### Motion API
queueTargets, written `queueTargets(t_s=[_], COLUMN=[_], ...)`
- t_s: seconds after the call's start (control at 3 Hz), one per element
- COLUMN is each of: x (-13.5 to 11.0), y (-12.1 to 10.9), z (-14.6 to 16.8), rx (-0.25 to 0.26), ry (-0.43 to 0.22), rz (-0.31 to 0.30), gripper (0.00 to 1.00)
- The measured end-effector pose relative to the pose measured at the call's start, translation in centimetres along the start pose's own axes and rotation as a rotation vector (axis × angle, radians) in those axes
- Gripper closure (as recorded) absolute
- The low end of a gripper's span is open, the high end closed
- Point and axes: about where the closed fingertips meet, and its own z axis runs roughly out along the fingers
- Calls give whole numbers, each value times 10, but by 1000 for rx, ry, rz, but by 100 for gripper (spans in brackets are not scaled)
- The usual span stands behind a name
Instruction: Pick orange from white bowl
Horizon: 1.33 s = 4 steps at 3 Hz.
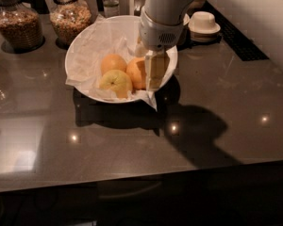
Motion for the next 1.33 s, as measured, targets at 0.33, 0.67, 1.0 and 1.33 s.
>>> queueTargets(t_s=[0.33,0.67,1.0,1.33], x=[-5,-23,-45,-59], y=[-2,-11,-20,-30], z=[1,-6,-17,-25], rx=[2,28,48,64], ry=[9,51,87,121], rz=[-11,-56,-106,-144], gripper=[32,37,39,37])
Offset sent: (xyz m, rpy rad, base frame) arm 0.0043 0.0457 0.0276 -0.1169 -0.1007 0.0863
